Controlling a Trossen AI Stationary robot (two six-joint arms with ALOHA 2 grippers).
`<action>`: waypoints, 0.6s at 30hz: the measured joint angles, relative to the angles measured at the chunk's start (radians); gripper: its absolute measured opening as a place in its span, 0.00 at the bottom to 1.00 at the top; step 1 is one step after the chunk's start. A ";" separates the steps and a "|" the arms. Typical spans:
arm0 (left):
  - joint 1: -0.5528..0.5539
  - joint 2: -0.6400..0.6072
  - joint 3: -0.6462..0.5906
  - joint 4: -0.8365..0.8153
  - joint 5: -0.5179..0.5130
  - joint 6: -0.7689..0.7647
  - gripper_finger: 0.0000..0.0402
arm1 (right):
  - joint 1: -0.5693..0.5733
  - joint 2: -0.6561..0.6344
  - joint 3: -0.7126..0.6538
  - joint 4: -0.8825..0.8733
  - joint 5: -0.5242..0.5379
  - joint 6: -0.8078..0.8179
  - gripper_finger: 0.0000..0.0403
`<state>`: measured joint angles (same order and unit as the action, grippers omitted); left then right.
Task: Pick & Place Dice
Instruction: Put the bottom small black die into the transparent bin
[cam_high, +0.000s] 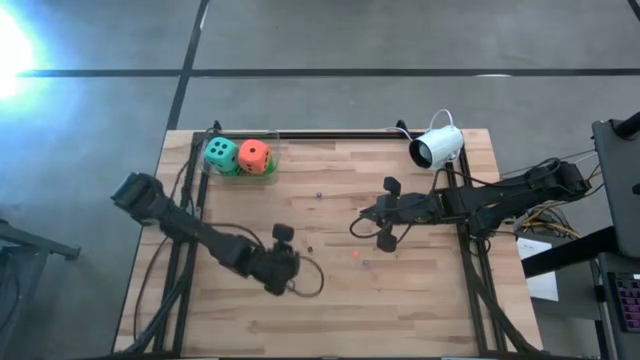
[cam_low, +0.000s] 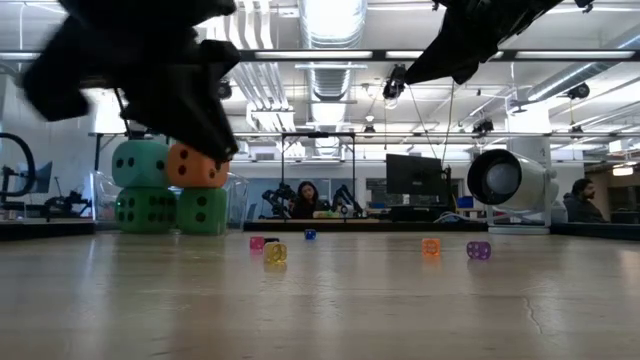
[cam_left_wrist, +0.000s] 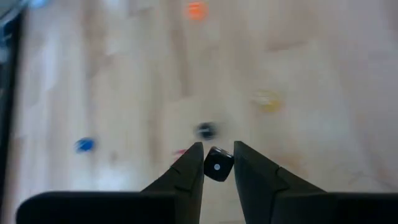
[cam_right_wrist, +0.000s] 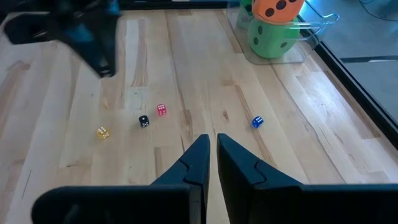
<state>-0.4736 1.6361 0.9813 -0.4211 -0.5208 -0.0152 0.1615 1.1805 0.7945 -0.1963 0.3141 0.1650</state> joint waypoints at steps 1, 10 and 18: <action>0.017 -0.011 0.000 -0.009 -0.013 -0.011 0.20 | 0.000 0.000 0.000 0.000 0.000 0.000 0.07; 0.225 -0.150 0.000 -0.052 -0.024 -0.064 0.20 | 0.000 0.000 0.000 0.000 0.000 0.000 0.07; 0.472 -0.345 0.000 -0.070 -0.042 -0.062 0.20 | 0.000 0.000 0.000 0.000 0.000 0.000 0.07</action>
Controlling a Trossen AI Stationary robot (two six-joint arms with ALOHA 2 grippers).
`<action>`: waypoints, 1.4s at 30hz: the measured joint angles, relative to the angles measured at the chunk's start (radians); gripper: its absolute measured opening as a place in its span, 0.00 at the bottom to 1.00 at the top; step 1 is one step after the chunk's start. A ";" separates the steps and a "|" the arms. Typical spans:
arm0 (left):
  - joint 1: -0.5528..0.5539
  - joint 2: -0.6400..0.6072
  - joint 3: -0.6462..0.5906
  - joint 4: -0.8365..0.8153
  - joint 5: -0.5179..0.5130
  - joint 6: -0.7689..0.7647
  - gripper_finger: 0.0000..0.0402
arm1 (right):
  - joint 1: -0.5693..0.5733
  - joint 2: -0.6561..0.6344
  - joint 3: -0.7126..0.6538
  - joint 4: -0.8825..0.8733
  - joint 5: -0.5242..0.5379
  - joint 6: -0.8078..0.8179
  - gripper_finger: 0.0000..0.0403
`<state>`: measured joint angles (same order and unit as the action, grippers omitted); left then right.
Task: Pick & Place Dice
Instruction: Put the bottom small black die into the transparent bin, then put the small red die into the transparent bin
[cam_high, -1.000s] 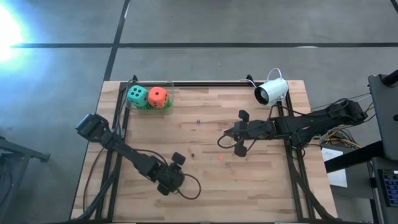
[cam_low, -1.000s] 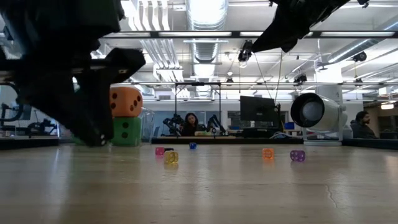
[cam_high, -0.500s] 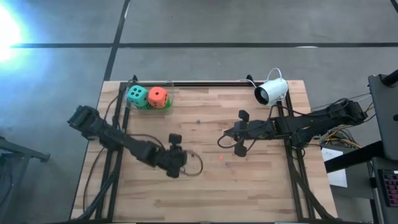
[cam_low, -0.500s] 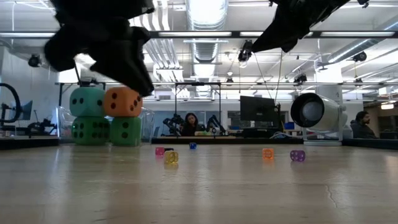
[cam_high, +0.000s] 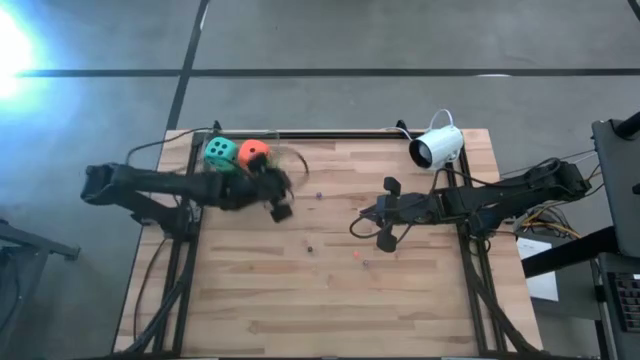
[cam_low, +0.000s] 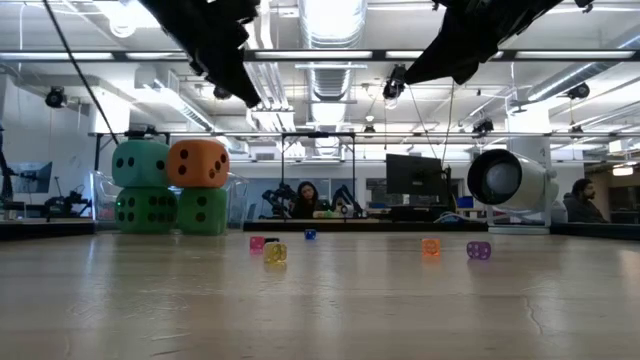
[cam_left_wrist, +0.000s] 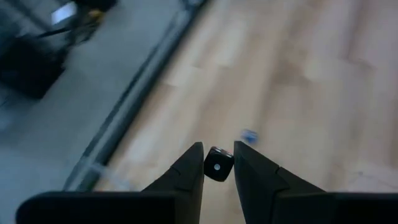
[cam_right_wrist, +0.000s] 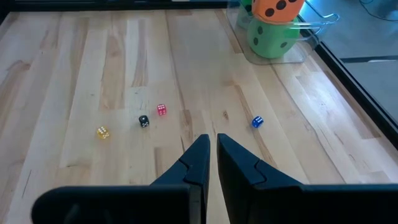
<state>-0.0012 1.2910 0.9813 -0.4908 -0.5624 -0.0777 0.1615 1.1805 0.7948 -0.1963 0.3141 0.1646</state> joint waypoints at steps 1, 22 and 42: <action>0.034 -0.023 0.000 0.000 0.000 -0.001 0.20 | 0.000 0.000 0.000 0.000 0.000 0.000 0.07; 0.634 -0.143 -0.007 -0.111 0.179 -0.137 0.20 | 0.000 0.000 0.000 0.000 0.000 0.000 0.07; 0.646 -0.094 -0.008 -0.106 0.091 -0.163 0.35 | 0.000 0.000 0.000 0.000 0.000 0.000 0.07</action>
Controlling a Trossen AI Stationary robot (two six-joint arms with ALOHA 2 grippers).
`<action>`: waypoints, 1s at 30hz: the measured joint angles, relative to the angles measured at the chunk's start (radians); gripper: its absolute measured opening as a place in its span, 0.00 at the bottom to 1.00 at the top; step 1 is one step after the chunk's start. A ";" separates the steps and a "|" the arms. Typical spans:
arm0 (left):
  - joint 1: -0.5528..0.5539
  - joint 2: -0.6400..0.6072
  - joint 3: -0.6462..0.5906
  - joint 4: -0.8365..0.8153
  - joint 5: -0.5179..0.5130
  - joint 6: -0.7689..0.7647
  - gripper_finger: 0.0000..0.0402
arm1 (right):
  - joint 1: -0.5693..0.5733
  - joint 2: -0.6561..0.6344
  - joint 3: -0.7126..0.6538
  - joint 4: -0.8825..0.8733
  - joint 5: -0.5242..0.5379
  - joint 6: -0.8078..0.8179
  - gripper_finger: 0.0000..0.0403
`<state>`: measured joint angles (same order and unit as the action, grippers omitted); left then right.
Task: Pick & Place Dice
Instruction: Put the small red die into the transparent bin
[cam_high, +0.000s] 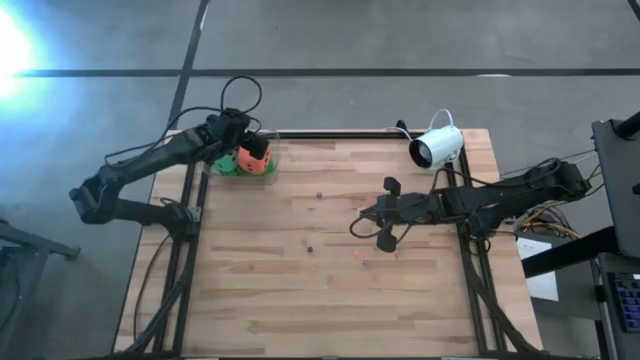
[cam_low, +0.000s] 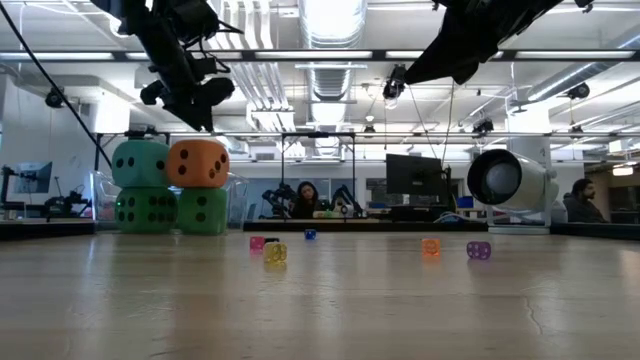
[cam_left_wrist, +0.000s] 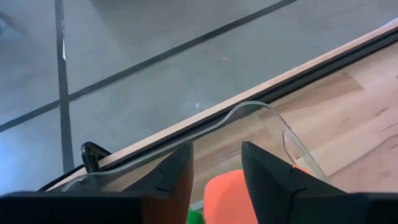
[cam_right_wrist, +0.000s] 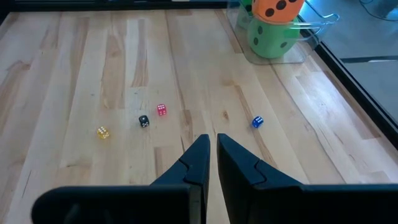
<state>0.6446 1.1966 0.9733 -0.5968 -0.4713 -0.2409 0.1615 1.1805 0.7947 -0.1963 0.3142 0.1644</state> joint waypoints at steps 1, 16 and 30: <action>0.001 0.001 0.000 0.000 0.000 0.001 0.37 | 0.000 0.000 0.000 0.000 0.000 0.000 0.07; -0.016 0.003 0.049 0.004 0.232 0.033 0.41 | 0.000 0.000 0.000 0.000 0.000 0.000 0.07; -0.549 0.003 0.028 -0.027 0.427 0.315 0.41 | 0.000 0.000 0.000 0.000 0.000 0.000 0.07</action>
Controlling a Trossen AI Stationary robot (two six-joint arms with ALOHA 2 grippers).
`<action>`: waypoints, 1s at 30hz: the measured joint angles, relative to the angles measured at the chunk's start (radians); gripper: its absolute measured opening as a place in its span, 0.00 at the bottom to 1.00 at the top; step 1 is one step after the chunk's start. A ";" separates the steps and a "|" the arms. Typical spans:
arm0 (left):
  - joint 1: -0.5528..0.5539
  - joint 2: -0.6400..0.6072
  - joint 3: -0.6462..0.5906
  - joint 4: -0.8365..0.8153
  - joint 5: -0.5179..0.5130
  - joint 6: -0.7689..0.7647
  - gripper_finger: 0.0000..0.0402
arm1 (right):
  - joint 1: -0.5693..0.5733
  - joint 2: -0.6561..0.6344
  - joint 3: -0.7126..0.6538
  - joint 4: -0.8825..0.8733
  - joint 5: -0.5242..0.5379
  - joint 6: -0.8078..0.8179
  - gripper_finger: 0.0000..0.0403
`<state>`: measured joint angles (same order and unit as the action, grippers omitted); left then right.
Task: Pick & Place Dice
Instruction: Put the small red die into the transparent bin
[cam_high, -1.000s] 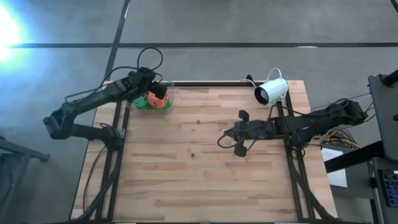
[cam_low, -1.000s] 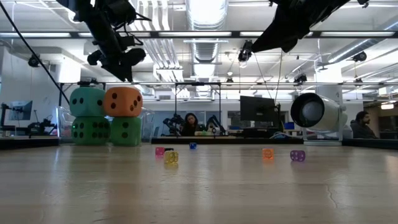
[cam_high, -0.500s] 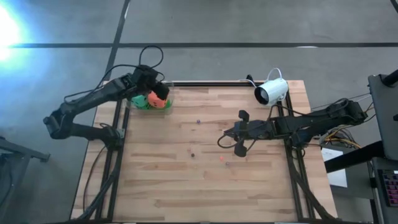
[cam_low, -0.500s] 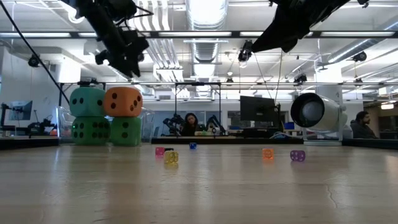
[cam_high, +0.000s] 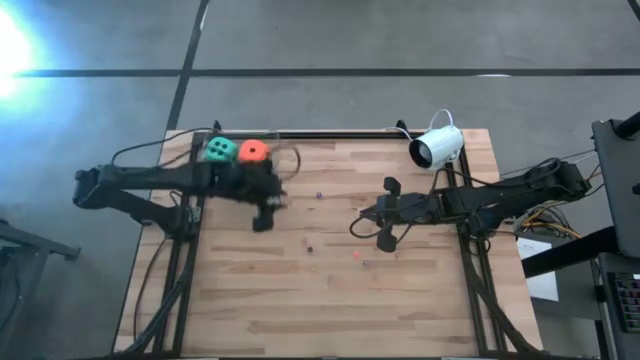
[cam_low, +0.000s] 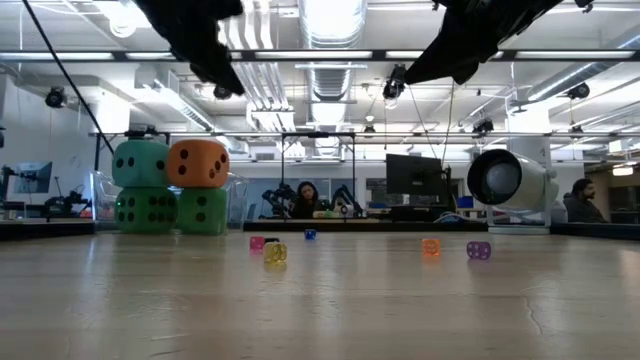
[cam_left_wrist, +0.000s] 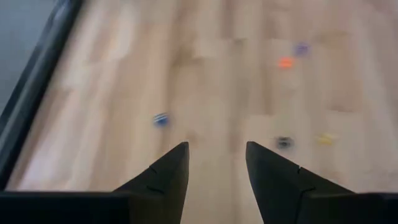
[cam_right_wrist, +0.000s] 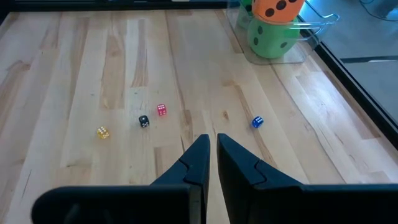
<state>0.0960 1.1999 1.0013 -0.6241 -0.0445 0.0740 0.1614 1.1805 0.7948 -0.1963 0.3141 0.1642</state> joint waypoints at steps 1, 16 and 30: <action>-0.042 0.000 -0.002 0.009 -0.008 -0.002 0.41 | 0.000 0.000 0.000 0.000 0.000 0.000 0.07; -0.222 0.128 -0.254 0.368 -0.079 -0.237 0.41 | 0.000 0.000 0.000 0.002 0.000 0.000 0.07; -0.222 0.402 -0.295 0.582 -0.079 -0.286 0.41 | 0.000 0.000 0.000 0.002 0.000 0.000 0.07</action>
<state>-0.1257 1.6020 0.7060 -0.0422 -0.1230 -0.2115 0.1612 1.1805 0.7948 -0.1947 0.3144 0.1646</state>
